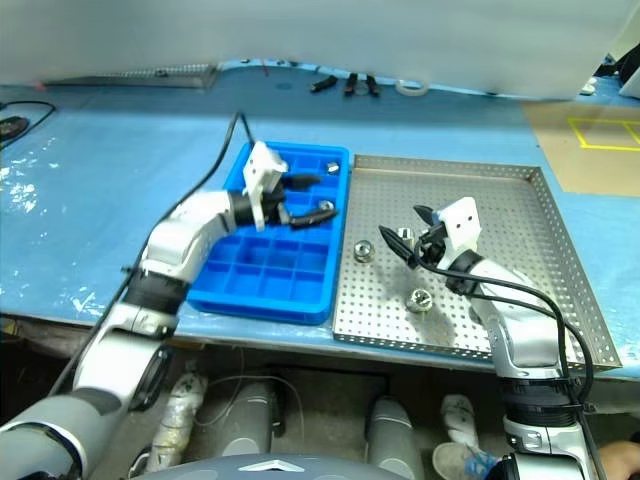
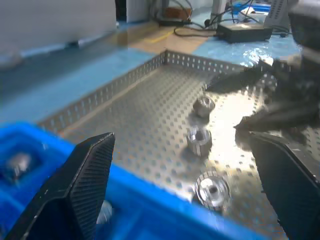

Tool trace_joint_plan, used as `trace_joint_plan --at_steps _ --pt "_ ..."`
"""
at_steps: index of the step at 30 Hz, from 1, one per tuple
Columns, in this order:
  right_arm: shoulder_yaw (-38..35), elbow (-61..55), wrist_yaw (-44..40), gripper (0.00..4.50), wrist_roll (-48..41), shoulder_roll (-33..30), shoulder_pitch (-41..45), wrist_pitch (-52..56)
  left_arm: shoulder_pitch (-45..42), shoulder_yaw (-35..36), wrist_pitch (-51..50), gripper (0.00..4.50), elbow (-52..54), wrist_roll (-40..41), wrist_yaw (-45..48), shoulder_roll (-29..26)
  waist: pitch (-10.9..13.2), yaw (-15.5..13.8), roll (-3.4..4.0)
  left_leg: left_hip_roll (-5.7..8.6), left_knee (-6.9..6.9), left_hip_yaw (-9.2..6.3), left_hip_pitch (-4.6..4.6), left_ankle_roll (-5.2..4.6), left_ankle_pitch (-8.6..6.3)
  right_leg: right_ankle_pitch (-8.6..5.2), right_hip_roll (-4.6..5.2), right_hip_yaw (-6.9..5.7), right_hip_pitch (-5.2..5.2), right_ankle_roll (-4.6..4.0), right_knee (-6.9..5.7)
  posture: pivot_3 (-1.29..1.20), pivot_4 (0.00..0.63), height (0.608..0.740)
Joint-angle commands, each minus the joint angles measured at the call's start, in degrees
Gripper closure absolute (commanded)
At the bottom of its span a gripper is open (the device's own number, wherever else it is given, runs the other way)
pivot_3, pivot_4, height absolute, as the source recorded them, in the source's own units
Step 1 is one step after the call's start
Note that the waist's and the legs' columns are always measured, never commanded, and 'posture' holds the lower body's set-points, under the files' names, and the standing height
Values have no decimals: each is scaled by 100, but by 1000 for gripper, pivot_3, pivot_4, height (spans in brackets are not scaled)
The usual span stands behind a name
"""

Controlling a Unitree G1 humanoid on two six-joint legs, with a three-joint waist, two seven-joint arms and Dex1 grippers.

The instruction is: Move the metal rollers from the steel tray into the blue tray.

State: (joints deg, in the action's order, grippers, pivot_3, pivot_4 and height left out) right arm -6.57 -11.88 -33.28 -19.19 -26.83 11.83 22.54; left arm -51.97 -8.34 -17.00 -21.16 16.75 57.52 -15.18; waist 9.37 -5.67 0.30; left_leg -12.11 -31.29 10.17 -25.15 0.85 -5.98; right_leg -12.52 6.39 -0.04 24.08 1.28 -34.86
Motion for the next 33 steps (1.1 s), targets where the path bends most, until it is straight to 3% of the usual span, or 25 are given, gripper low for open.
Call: trace_joint_plan --at_steps 1,7,11,15,20,29,33 --pt "-185 -425 97 266 -98 5 -171 -76 -640 -440 426 0 -814 -345 628 189 -1 18 1 3 1 1 1 -2 -1 0 1 1 0 0 2 -132 150 740" --pt "-212 -1188 329 266 -215 92 -797 101 -1509 -1331 1681 0 -2691 -1368 1706 451 0 134 0 1 6 6 0 -12 -6 0 -1 3 4 2 10 -261 150 740" --pt "-245 -2058 534 266 -408 213 -1571 330 -2115 -1783 2514 0 -4114 -2200 1693 766 0 183 0 2 5 6 -4 -14 -8 -1 1 8 3 3 16 -358 150 740" --pt "-226 -2557 851 266 -382 399 -2110 413 -2419 -1876 2904 0 -4815 -2706 1412 1059 2 295 -4 15 -1 8 0 -21 -13 -1 12 7 -1 4 17 -434 150 740" --pt "-85 -2952 1292 266 -224 660 -2544 423 -2552 -1933 3059 0 -5227 -3218 1096 1258 4 447 -7 23 -1 10 3 -27 -17 -4 22 6 -5 9 21 -495 150 740" --pt "59 -2986 1632 266 39 788 -2773 339 -2643 -2123 2358 0 -5609 -4107 194 1360 4 688 -9 23 1 11 2 -33 -21 -8 20 4 -1 16 27 -527 150 740" --pt "139 -2997 1677 266 117 809 -2838 307 -2607 -2225 2339 0 -5625 -4352 293 1269 2 715 -11 23 0 11 4 -34 -22 -15 20 4 -2 28 27 -524 150 740"
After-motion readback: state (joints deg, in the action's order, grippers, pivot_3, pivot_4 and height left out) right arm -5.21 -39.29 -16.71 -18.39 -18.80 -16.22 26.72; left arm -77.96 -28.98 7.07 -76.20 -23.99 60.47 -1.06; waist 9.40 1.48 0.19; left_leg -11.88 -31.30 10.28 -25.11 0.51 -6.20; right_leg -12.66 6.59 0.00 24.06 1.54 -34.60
